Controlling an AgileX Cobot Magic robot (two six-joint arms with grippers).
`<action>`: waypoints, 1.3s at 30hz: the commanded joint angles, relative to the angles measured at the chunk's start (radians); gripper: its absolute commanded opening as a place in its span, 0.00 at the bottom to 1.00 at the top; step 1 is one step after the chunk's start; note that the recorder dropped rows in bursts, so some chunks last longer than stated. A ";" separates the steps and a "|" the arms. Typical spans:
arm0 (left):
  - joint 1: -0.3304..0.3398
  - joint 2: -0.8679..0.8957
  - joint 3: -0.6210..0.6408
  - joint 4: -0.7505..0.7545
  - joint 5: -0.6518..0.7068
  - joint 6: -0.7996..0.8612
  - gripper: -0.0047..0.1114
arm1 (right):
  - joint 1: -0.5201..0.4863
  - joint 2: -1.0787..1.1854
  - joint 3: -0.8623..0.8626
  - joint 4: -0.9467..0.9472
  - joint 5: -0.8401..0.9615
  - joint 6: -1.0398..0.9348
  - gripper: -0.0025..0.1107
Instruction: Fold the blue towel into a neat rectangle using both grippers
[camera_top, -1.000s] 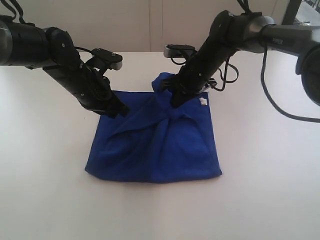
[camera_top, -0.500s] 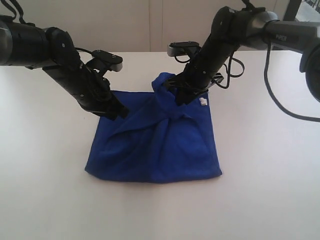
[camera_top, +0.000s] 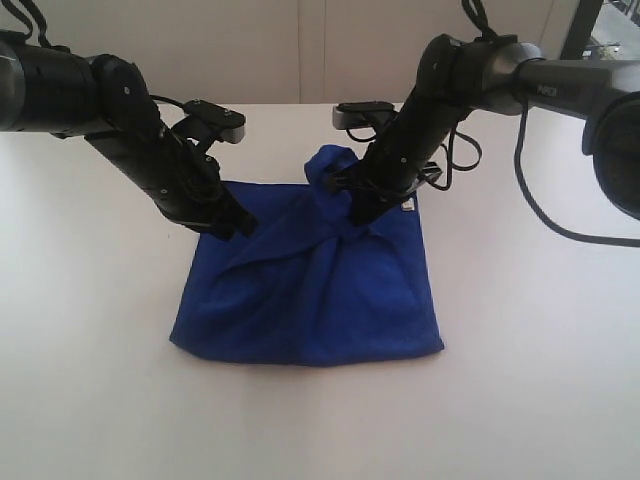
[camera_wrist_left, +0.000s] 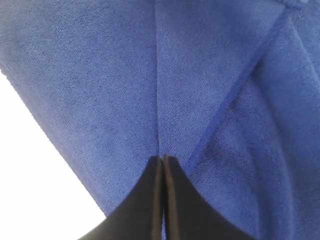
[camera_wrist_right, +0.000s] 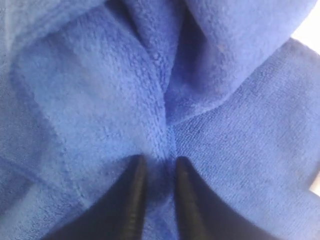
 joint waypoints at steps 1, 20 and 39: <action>0.002 -0.011 0.005 -0.008 0.017 -0.009 0.04 | 0.001 -0.014 0.003 0.033 -0.006 -0.037 0.02; 0.002 -0.011 0.005 -0.008 0.008 -0.011 0.04 | 0.026 -0.053 0.003 0.384 0.041 -0.185 0.02; 0.002 -0.011 0.005 -0.056 0.019 -0.014 0.04 | -0.142 -0.071 0.001 0.446 -0.025 -0.017 0.38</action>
